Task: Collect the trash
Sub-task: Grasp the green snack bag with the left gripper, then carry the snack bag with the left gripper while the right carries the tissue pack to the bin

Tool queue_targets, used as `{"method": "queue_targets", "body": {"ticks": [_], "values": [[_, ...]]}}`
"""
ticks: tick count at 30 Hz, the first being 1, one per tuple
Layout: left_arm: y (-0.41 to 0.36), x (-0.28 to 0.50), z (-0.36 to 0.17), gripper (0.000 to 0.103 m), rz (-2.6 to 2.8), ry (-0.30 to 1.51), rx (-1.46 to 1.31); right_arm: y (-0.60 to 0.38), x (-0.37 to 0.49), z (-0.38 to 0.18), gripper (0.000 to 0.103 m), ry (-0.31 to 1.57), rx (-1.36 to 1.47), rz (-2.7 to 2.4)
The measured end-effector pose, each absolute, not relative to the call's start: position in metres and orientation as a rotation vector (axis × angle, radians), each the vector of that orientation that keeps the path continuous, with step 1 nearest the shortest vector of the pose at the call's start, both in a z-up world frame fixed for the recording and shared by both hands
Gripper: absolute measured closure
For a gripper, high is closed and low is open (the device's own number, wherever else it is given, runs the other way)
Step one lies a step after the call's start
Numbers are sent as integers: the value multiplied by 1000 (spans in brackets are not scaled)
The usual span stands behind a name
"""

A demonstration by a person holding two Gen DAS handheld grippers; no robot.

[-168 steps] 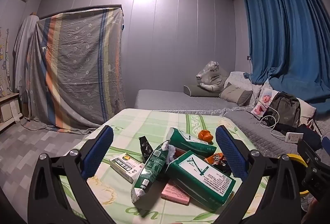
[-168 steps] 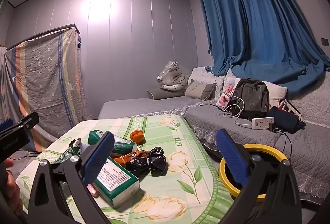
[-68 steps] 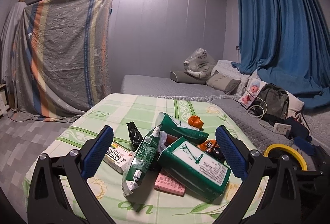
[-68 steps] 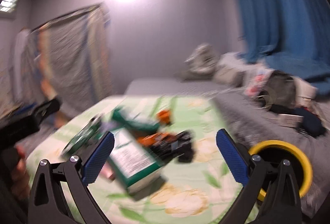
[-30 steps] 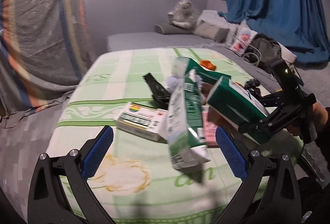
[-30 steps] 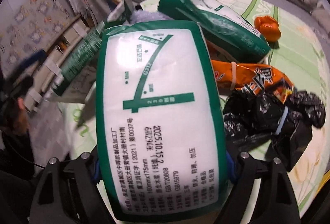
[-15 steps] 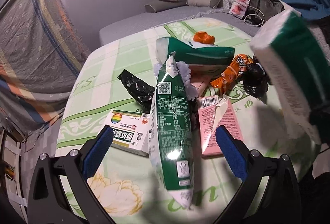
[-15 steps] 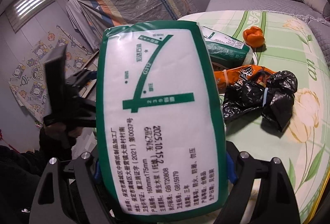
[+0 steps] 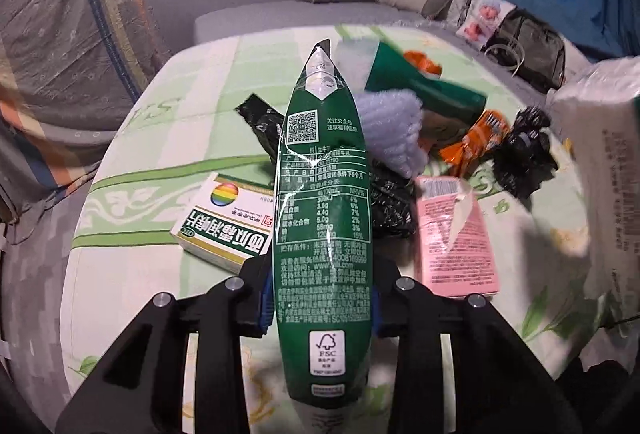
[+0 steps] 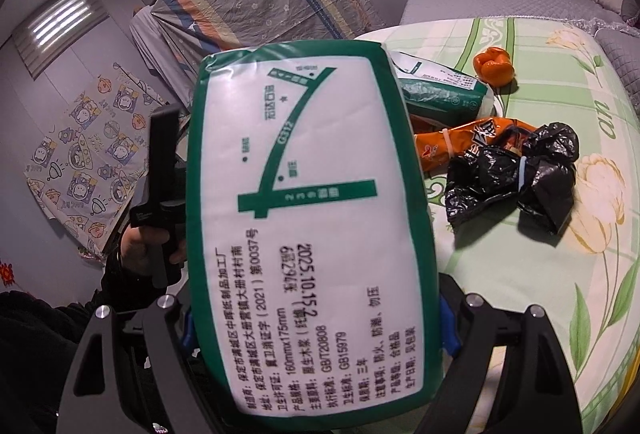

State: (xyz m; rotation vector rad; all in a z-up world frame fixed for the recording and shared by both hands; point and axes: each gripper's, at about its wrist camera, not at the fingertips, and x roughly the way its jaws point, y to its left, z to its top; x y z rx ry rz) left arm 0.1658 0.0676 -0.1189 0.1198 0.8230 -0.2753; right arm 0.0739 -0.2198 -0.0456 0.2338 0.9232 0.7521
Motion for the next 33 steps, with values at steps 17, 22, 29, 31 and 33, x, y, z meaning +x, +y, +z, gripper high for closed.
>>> {"method": "queue_targets", "body": {"ticks": [17,22,29,31,33], "values": [[4,121,-50,70,-572,577,6,-305,56,-43,22,841,434,442],[-61,131,-48,70,-716,575,53,-383,32,-46,22,759,533,264],[-158,141,-43,70,-923,548,75,-473,-13,-44,22,657,591,9],[-180,141,-42,70,-963,533,82,-493,-26,-42,22,628,578,-85],[-208,143,-43,70,-1002,524,91,-506,-35,-41,22,606,578,-135]]}}
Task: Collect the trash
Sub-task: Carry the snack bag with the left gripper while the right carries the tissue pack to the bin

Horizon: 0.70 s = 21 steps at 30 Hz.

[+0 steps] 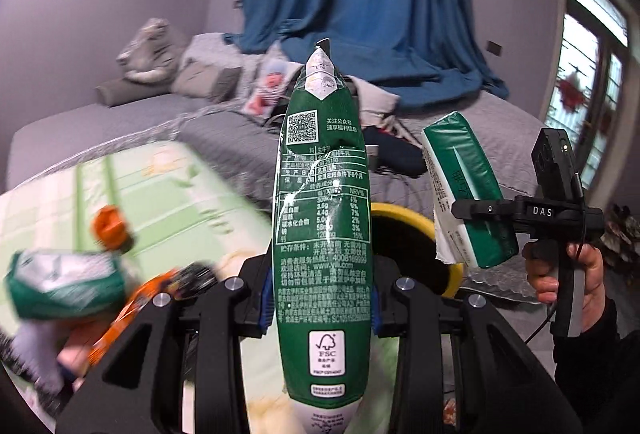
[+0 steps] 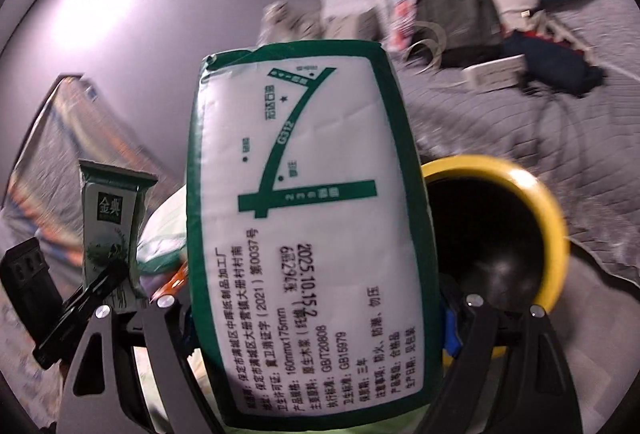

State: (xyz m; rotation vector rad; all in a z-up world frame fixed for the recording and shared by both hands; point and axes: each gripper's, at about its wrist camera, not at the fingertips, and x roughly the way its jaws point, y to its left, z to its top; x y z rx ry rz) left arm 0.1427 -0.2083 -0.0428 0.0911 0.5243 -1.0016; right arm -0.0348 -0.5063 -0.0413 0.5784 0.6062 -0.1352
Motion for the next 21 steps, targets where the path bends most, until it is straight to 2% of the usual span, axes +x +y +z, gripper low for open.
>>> {"method": "queue_targets", "body": {"ticks": [10,21], "values": [[-336,170,-75,70,-1126,622,133,-553,-26,-69,22,615,592,-318],[-389,182,-102,70,-1082,698,138,-590,-5,-94,22,672,697,-385]]}}
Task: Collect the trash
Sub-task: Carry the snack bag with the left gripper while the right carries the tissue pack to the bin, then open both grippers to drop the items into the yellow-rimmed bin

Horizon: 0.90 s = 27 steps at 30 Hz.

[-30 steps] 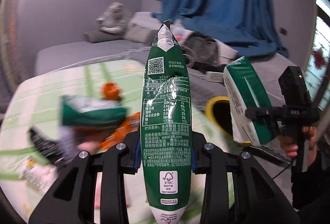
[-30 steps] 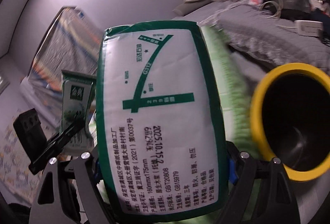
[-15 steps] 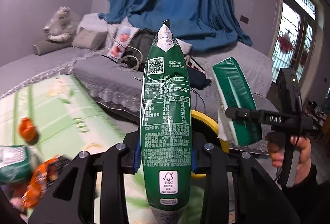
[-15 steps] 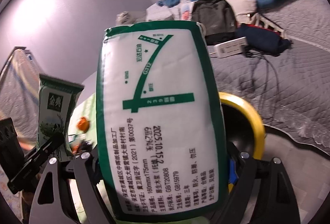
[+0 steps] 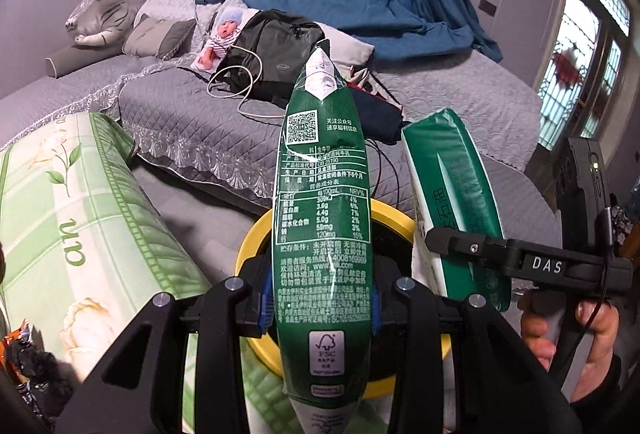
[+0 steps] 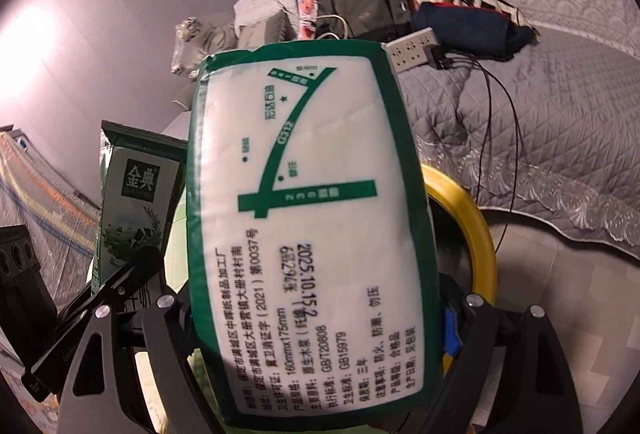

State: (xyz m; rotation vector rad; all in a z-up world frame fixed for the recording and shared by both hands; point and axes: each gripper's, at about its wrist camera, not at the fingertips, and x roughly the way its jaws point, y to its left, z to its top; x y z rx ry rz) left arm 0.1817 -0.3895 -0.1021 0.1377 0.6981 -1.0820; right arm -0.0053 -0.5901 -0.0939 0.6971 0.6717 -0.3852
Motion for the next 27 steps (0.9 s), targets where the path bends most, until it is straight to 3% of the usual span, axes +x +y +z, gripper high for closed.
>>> {"method": "queue_targets", "body": {"ticks": [6,7,8,9,18,27], "values": [[-400,184,-104,67,-1078,730,121,-604,-4,-104,20,684,742,-411],[-402,183,-103,59,-1075,727,121,-605,-4,-105,19,682,750,-416],[-401,182,-101,35,-1061,715,124,-609,-5,-106,18,685,759,-432],[-400,180,-99,18,-1036,689,122,-612,-7,-107,17,680,761,-454],[-366,189,-88,15,-973,639,23,-613,-38,-84,14,588,709,-535],[-272,188,-40,8,-833,494,-27,-566,-53,-51,12,503,576,-436]]}}
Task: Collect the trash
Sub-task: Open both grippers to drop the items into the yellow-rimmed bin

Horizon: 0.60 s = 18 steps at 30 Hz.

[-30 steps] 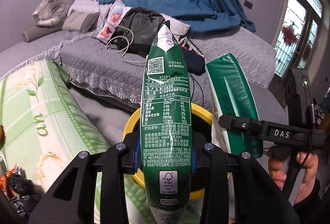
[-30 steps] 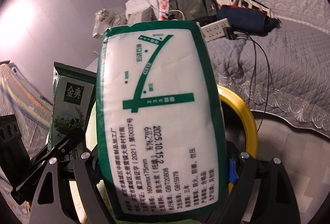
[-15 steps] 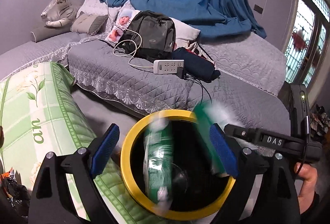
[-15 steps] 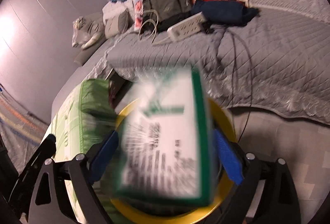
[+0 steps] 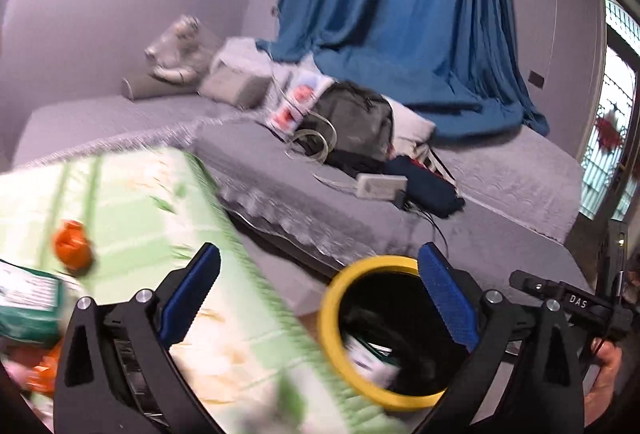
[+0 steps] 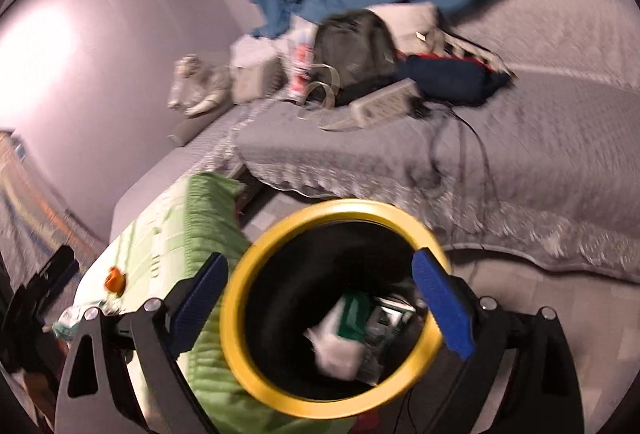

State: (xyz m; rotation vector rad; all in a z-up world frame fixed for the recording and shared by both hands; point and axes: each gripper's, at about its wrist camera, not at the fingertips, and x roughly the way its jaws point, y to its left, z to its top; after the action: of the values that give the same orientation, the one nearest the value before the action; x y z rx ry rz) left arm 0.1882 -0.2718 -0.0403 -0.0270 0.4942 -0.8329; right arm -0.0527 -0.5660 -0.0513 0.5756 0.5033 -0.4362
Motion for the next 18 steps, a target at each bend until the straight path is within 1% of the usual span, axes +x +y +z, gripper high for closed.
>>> {"method": "queue_targets", "body": {"ticks": [5,9,15,18], "values": [[-191,181,-20,8,-772,434,-26,-515,-33,-24,8,437,443,-227],[-112,175,-20,8,-637,397,10,-463,-2,-7,8,432,323,-27],[12,160,-43,8,-341,379,17,-372,49,-3,8,527,161,254],[67,152,-60,8,-226,413,-20,-322,62,-9,8,567,118,407]]}}
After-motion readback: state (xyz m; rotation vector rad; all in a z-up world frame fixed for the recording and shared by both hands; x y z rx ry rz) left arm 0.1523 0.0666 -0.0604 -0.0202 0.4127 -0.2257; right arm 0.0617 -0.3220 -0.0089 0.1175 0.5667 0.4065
